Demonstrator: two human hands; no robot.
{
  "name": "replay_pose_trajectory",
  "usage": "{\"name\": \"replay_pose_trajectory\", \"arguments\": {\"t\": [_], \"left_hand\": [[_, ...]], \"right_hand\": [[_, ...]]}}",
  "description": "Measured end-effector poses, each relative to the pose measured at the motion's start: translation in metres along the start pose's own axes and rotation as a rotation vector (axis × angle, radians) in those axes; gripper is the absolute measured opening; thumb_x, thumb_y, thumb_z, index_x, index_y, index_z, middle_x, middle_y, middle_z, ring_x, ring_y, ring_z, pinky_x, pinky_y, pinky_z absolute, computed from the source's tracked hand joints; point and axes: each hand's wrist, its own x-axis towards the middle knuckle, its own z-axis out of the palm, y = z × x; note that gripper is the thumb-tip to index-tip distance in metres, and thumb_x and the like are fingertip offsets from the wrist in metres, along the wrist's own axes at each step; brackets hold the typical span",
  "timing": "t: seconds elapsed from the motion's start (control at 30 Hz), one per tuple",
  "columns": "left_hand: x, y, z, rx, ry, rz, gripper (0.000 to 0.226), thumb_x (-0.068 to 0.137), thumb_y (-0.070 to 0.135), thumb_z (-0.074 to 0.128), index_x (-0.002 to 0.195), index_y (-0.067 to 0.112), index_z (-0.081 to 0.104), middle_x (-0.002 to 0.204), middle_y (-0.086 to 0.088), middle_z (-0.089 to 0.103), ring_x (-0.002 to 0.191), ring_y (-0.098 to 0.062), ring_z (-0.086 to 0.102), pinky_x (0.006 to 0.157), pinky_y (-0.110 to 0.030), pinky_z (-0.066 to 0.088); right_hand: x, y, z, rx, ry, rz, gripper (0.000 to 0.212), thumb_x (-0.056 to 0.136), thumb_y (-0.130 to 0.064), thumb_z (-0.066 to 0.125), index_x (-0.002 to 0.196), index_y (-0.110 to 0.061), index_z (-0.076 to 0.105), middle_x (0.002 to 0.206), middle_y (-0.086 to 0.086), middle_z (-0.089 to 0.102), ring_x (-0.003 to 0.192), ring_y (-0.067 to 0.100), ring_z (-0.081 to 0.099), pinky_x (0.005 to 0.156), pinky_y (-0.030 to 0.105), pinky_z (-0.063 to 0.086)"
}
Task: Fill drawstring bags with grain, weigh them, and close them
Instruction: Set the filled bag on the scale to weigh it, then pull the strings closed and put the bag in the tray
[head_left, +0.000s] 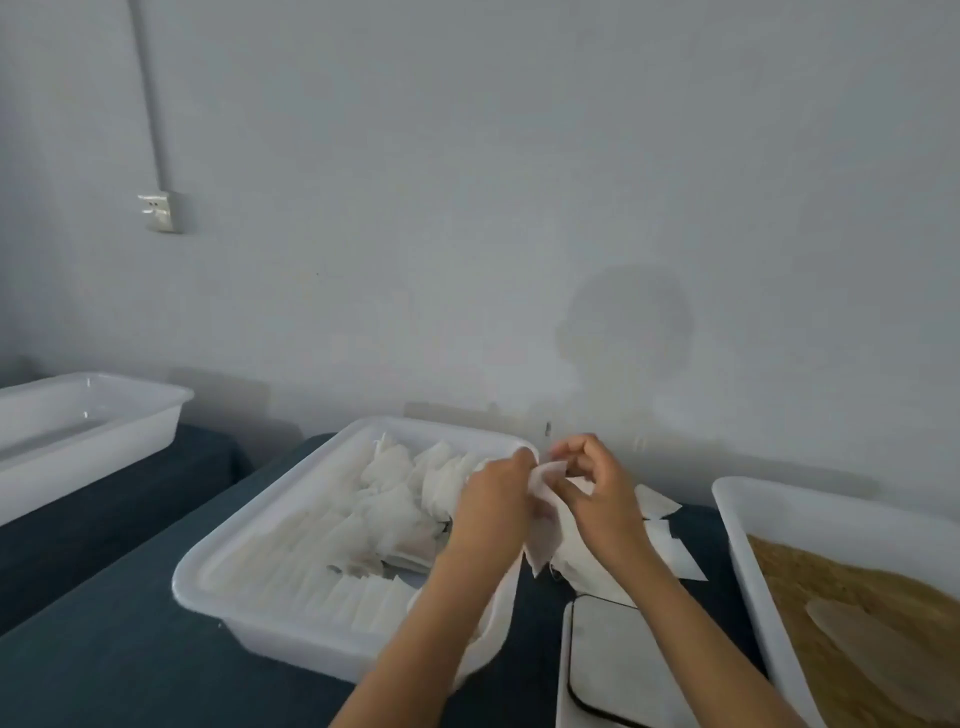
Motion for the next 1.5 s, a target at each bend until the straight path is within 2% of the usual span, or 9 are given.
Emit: {"name": "replay_pose_trajectory", "arguments": {"t": [0.1, 0.3, 0.53, 0.7, 0.97, 1.1, 1.27, 1.37, 1.5], "left_hand": [[0.008, -0.042, -0.024, 0.039, 0.003, -0.113, 0.012, 0.085, 0.011, 0.054, 0.084, 0.015, 0.042, 0.094, -0.014, 0.064, 0.09, -0.032, 0.059, 0.067, -0.03, 0.036], [0.008, -0.123, -0.017, 0.136, -0.179, -0.36, 0.023, 0.09, 0.024, 0.054, 0.107, 0.01, 0.051, 0.111, -0.014, 0.061, 0.104, -0.028, 0.057, 0.08, -0.028, 0.04], [0.002, -0.17, -0.016, 0.29, -0.429, -0.455, 0.029, 0.088, 0.017, 0.054, 0.115, 0.006, 0.052, 0.119, -0.011, 0.058, 0.113, -0.026, 0.055, 0.09, -0.027, 0.041], [0.002, -0.177, -0.015, 0.355, -0.459, -0.49, 0.021, 0.08, 0.02, 0.061, 0.097, 0.015, 0.05, 0.101, -0.005, 0.066, 0.094, -0.023, 0.066, 0.071, -0.026, 0.049], [-0.002, -0.181, -0.01, 0.37, -0.486, -0.504, 0.048, 0.078, 0.036, 0.068, 0.118, 0.017, 0.051, 0.121, -0.003, 0.059, 0.11, -0.02, 0.056, 0.083, -0.024, 0.041], [-0.003, -0.175, -0.014, 0.342, -0.392, -0.48, 0.045, 0.081, 0.039, 0.065, 0.116, 0.017, 0.049, 0.117, -0.001, 0.06, 0.108, -0.02, 0.057, 0.082, -0.026, 0.041], [0.009, -0.138, -0.025, 0.277, 0.029, -0.319, 0.024, 0.091, 0.042, 0.054, 0.101, 0.02, 0.051, 0.103, 0.004, 0.063, 0.097, -0.018, 0.058, 0.071, -0.028, 0.037], [0.022, -0.103, -0.02, 0.196, 0.081, -0.214, 0.018, 0.093, 0.037, 0.051, 0.098, 0.02, 0.054, 0.102, 0.004, 0.064, 0.097, -0.019, 0.058, 0.073, -0.029, 0.038], [0.037, -0.062, 0.001, 0.111, 0.021, -0.107, 0.014, 0.094, 0.031, 0.048, 0.098, 0.02, 0.054, 0.1, 0.004, 0.064, 0.094, -0.019, 0.058, 0.074, -0.028, 0.039]], "right_hand": [[0.016, -0.003, 0.037, -0.026, -0.014, 0.031, 0.022, 0.089, -0.002, 0.057, 0.098, -0.021, 0.051, 0.098, -0.009, 0.06, 0.087, 0.002, 0.058, 0.072, 0.006, 0.043], [0.017, 0.017, 0.108, -0.194, -0.283, 0.238, 0.033, 0.086, 0.009, 0.036, 0.098, -0.01, 0.06, 0.098, -0.001, 0.06, 0.096, 0.015, 0.057, 0.084, 0.023, 0.044], [0.015, 0.037, 0.17, -0.509, -0.615, 0.377, 0.028, 0.082, -0.005, 0.055, 0.108, 0.002, 0.064, 0.101, 0.013, 0.062, 0.103, 0.028, 0.06, 0.08, 0.029, 0.047], [0.011, 0.04, 0.187, -0.54, -0.765, 0.334, 0.016, 0.086, -0.023, 0.057, 0.091, -0.009, 0.06, 0.103, 0.014, 0.06, 0.09, 0.017, 0.049, 0.081, 0.03, 0.042], [0.006, 0.037, 0.174, -0.781, -0.992, 0.191, 0.039, 0.093, -0.006, 0.051, 0.13, 0.004, 0.048, 0.135, 0.022, 0.048, 0.124, 0.034, 0.047, 0.101, 0.037, 0.037], [0.006, 0.023, 0.147, -0.559, -0.891, 0.156, 0.032, 0.094, -0.006, 0.046, 0.122, -0.004, 0.059, 0.129, 0.015, 0.056, 0.119, 0.029, 0.051, 0.1, 0.036, 0.04], [0.025, 0.023, 0.079, -0.159, -0.456, 0.113, 0.031, 0.094, 0.0, 0.041, 0.115, -0.011, 0.062, 0.112, 0.002, 0.065, 0.102, 0.006, 0.058, 0.083, 0.006, 0.043], [0.037, 0.052, 0.033, -0.23, -0.176, 0.15, 0.029, 0.092, 0.002, 0.041, 0.1, -0.016, 0.062, 0.094, -0.004, 0.063, 0.091, 0.009, 0.059, 0.076, 0.014, 0.044], [0.034, 0.101, -0.014, -0.492, -0.066, 0.322, 0.026, 0.09, 0.001, 0.039, 0.095, -0.015, 0.059, 0.105, 0.003, 0.062, 0.096, 0.015, 0.055, 0.078, 0.023, 0.039]]}}
